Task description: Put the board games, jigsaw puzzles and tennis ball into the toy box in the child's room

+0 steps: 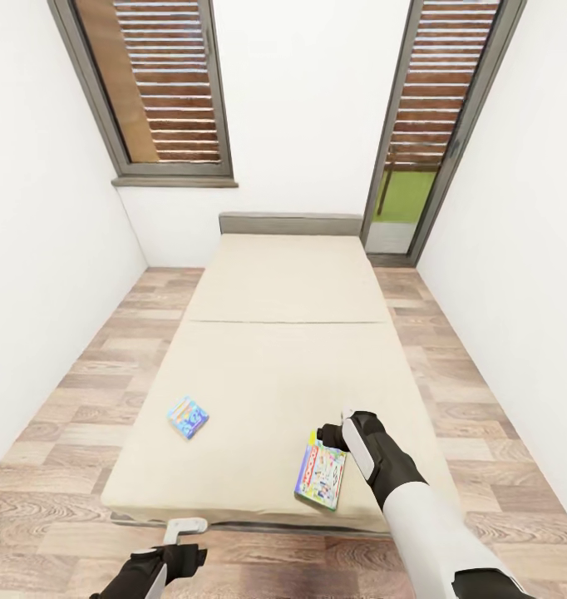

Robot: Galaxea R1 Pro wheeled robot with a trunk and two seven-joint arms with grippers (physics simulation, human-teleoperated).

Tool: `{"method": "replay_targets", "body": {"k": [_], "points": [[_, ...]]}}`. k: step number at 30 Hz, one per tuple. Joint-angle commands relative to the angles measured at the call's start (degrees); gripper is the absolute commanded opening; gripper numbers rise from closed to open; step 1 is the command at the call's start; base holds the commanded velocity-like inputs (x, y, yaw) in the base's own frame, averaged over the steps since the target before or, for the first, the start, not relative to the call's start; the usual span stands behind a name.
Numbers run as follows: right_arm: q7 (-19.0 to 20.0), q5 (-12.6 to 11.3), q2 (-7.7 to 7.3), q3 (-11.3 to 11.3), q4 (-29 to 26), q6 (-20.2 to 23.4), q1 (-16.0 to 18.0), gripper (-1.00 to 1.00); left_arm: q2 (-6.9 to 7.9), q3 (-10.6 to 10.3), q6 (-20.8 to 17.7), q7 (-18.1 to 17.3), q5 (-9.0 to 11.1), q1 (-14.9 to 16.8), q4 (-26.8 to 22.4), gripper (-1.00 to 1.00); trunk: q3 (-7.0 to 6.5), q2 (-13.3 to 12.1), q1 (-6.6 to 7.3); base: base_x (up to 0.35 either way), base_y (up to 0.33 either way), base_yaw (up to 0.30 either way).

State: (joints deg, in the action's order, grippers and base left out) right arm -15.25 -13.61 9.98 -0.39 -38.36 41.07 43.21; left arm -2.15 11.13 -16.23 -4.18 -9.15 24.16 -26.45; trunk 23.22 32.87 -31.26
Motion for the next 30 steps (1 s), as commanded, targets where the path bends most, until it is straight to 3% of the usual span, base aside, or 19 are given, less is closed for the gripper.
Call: {"method": "replay_targets", "body": {"k": [1,12,19,30], "points": [[-0.48,-0.58,0.02,-0.04,-0.08,0.15,0.03,1.0,-0.09,0.47,-0.35,-0.42,-0.6,0.03,-0.13,1.0,0.17,0.08,-0.02,0.0,0.0,0.0],[-0.48,-0.46,0.02,-0.02,-0.13,-0.38,0.03,1.0,-0.17,0.45,-0.31,-0.4,-0.61,0.09,-0.09,1.0,1.13,0.08,-0.02,0.0,0.0,0.0],[-0.4,-0.43,0.02,0.03,-0.13,-3.31,0.03,1.0,-0.14,0.39,-0.29,-0.39,-0.61,0.06,-0.09,1.0,1.24,0.08,-0.02,0.0,0.0,0.0],[-0.92,-0.9,0.02,0.14,0.6,-4.29,0.48,1.0,-0.15,0.42,-0.25,-0.46,-0.61,0.06,-0.09,1.0,1.25,0.08,-0.02,0.0,0.0,0.0]]}}
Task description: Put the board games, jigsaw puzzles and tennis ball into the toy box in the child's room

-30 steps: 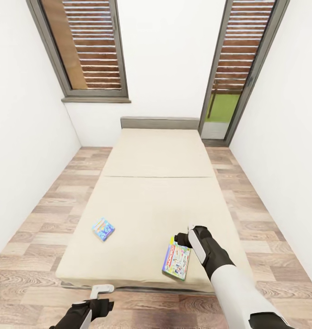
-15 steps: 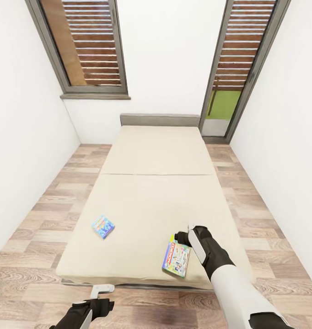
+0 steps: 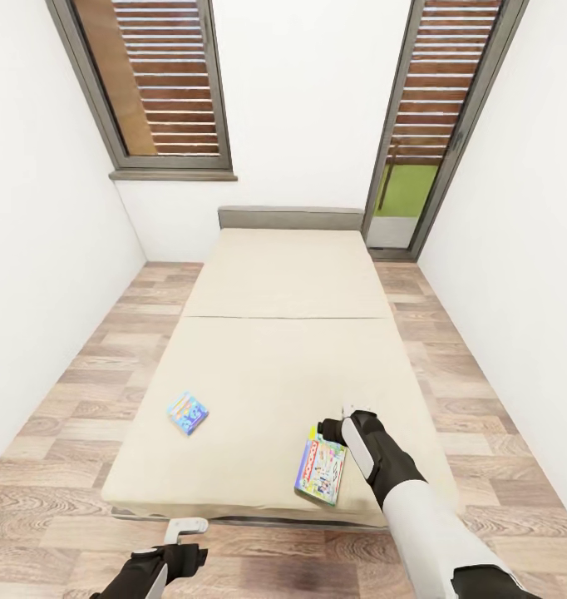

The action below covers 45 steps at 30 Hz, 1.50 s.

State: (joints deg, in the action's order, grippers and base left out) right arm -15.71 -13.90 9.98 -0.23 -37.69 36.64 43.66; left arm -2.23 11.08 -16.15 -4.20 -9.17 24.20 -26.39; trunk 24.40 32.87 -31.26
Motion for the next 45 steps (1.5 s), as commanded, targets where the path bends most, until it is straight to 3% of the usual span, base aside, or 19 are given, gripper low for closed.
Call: {"method": "replay_targets", "body": {"k": [1,6,11,15,22,28,45], "points": [[-0.55,-0.7,0.02,-0.14,0.06,0.25,1.0,1.0,-0.1,0.49,-0.35,-0.42,-0.59,0.03,-0.15,1.0,0.08,0.07,-0.02,0.0,0.0,0.0],[-0.94,-0.76,0.02,-0.39,2.91,1.81,7.18,1.0,-0.23,0.51,-0.37,-0.38,-0.59,0.04,-0.15,1.0,0.08,0.07,-0.02,0.0,0.0,0.0],[-1.5,-0.75,0.02,-0.62,14.43,2.82,17.03,1.0,-0.3,0.5,-0.37,-0.39,-0.59,0.03,-0.15,1.0,0.08,0.07,-0.02,0.0,0.0,0.0],[-1.83,-0.77,0.02,-0.74,18.44,3.03,21.64,1.0,-0.32,0.47,-0.37,-0.44,-0.59,0.02,-0.15,1.0,0.08,0.07,-0.02,0.0,0.0,0.0],[-2.21,-0.75,0.02,-1.57,19.66,3.04,23.34,1.0,-0.32,0.44,-0.37,-0.46,-0.58,0.02,-0.21,1.0,0.08,0.07,-0.02,0.0,0.0,0.0],[-2.23,-0.64,0.02,-4.6,19.82,1.97,23.45,1.0,-0.32,0.44,-0.37,-0.45,-0.57,0.03,-0.25,1.0,0.08,0.07,-0.02,0.0,0.0,0.0],[-2.14,0.09,0.02,-5.31,19.83,-0.46,22.89,1.0,-0.32,0.43,-0.37,-0.46,-0.57,0.05,-0.39,1.0,0.18,0.07,-0.02,0.0,0.0,0.0]]}}
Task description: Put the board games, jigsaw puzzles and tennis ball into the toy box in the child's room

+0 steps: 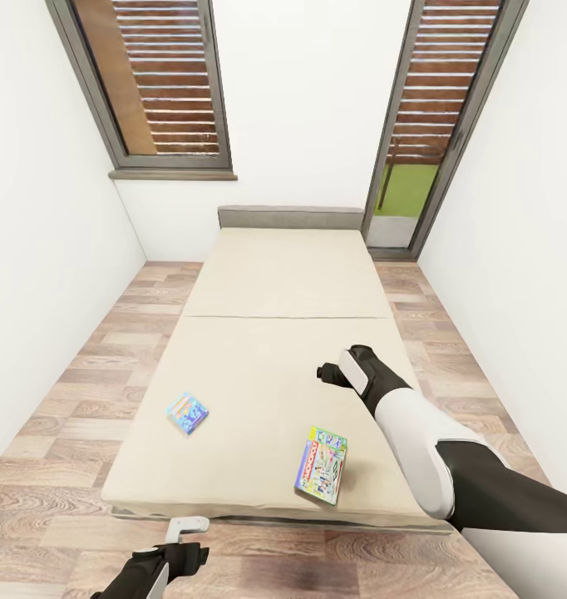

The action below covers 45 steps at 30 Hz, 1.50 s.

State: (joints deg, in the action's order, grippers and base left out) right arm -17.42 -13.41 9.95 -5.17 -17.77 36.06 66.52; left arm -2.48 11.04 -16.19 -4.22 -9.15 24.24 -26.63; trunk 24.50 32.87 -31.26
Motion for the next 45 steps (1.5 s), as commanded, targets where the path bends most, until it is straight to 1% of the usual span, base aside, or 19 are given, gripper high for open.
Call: {"method": "replay_targets", "body": {"k": [1,6,15,36,45], "points": [[-0.43,-0.4,0.05,-0.37,-0.11,0.08,0.02,1.0,-0.07,0.47,-0.33,-0.44,-0.59,0.01,-0.15,1.0,0.13,0.07,-0.02,0.0,0.0,0.0],[-0.48,-0.42,0.05,-0.37,-0.08,-0.99,0.02,1.0,-0.07,0.47,-0.33,-0.44,-0.56,0.02,-0.17,1.0,0.52,0.07,-0.02,0.0,0.0,0.0],[-0.51,-0.32,0.05,-0.37,-0.12,-1.46,0.01,1.0,-0.07,0.47,-0.33,-0.51,-0.59,0.0,-0.14,1.0,1.34,0.07,-0.02,0.0,0.0,0.0],[-0.73,-0.22,0.05,-0.5,-0.31,-0.44,0.45,1.0,-0.07,0.47,-0.38,-0.89,-0.55,0.01,-0.21,1.0,3.31,0.07,-0.02,0.0,0.0,0.0],[-2.07,-0.22,0.05,-0.54,-0.34,-0.3,0.74,1.0,-0.07,0.47,-0.42,-0.96,-0.53,0.0,-0.26,1.0,4.16,0.07,-0.02,0.0,0.0,0.0]]}}
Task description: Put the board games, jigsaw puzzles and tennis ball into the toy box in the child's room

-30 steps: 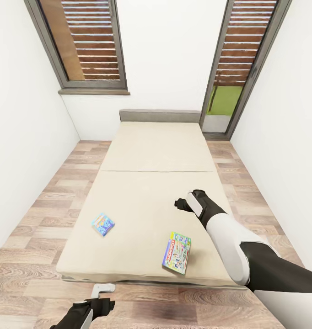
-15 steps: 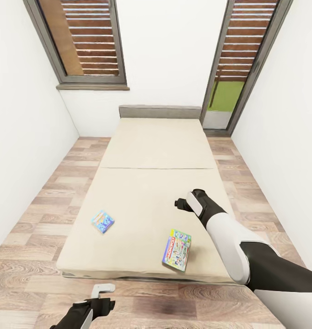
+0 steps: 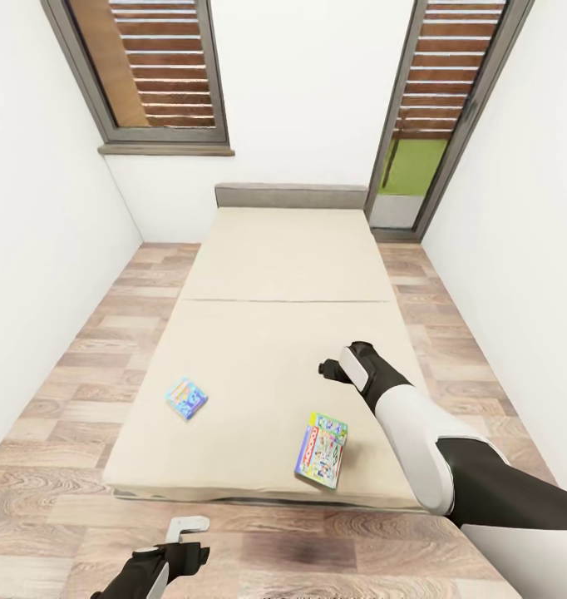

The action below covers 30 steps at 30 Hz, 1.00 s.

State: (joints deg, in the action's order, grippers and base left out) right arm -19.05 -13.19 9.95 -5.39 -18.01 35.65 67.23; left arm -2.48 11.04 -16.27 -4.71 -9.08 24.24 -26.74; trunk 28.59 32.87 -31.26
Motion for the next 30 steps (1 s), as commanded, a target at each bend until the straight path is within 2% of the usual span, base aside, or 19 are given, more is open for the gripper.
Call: {"method": "replay_targets", "body": {"k": [1,13,30], "points": [[-0.5,-0.44,0.05,-0.32,-0.09,0.11,0.04,1.0,-0.07,0.48,-0.33,-0.48,-0.6,0.01,-0.15,1.0,0.17,0.07,-0.02,0.0,0.0,0.0],[-2.12,-0.44,0.05,-0.32,-0.81,0.11,0.67,1.0,-0.07,0.48,-0.34,-0.56,-0.59,0.02,-0.15,1.0,1.29,0.07,-0.02,0.0,0.0,0.0],[-2.22,-0.4,0.05,-0.16,-0.98,-0.13,0.72,1.0,-0.07,0.48,-0.39,-0.6,-0.59,-0.01,-0.26,1.0,2.89,0.07,-0.02,0.0,0.0,0.0]]}}
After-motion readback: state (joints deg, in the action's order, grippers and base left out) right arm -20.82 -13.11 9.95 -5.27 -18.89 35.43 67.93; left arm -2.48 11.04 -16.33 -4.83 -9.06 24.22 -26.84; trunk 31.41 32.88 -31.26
